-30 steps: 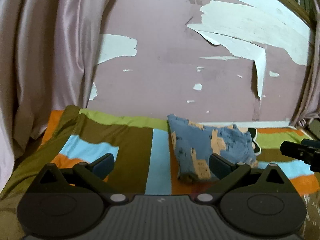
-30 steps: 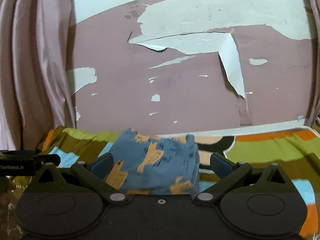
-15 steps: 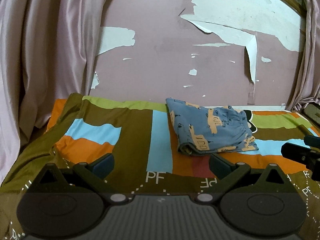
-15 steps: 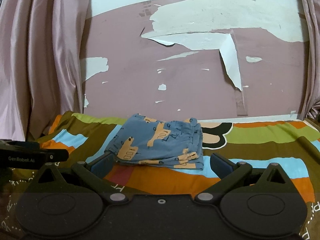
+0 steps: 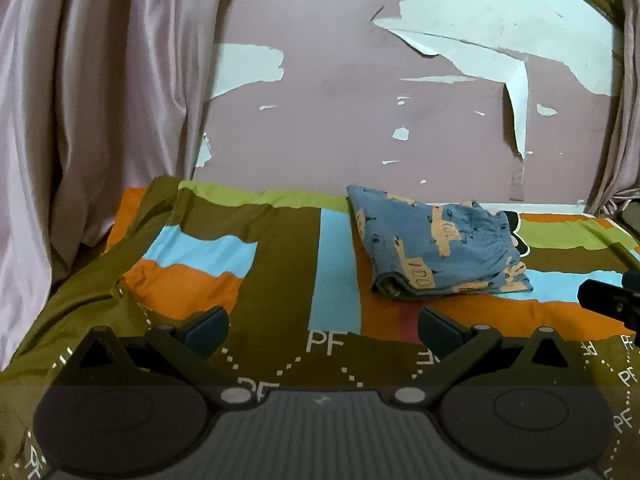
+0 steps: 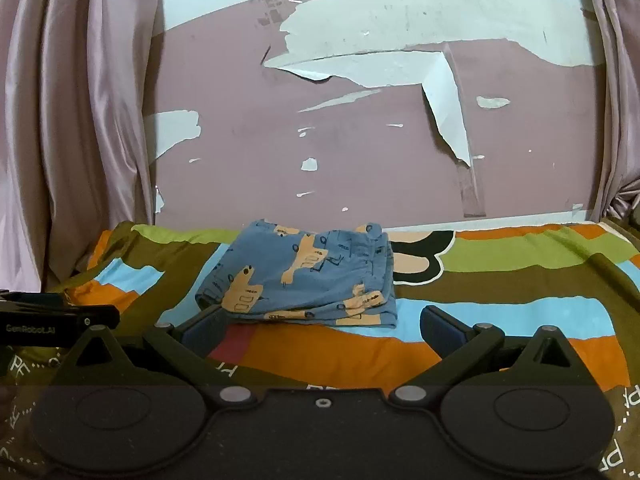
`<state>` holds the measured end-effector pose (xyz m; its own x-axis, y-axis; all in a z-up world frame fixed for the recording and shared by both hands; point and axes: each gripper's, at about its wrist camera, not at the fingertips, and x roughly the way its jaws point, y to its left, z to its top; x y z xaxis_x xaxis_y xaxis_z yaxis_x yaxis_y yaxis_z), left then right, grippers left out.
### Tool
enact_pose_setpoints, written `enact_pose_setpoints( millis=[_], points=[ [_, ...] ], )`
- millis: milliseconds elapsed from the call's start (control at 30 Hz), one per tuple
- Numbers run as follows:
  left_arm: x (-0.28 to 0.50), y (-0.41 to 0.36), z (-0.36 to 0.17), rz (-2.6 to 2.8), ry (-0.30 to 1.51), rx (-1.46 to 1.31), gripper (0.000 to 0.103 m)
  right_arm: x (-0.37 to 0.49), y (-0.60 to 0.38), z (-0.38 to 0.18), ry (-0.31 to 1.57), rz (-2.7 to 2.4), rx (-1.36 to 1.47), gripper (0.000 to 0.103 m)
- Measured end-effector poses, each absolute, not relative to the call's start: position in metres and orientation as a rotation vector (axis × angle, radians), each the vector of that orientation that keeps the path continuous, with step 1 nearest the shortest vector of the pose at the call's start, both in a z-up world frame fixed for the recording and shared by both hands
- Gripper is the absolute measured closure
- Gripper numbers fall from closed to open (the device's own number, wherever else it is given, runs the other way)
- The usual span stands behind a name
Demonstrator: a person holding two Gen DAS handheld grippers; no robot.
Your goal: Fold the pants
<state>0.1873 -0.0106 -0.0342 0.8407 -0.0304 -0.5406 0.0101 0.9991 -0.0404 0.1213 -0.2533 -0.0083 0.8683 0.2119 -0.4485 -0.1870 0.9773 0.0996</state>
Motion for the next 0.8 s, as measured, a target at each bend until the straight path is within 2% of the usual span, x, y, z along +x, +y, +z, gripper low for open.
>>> enact_pose_setpoints(
  millis=[800],
  points=[
    [0.1929,-0.0120,-0.0412,-0.021,0.588,-0.029,0.000,0.1297,-0.2567,-0.0182,0.506,0.207,0.069,0.001]
  ],
)
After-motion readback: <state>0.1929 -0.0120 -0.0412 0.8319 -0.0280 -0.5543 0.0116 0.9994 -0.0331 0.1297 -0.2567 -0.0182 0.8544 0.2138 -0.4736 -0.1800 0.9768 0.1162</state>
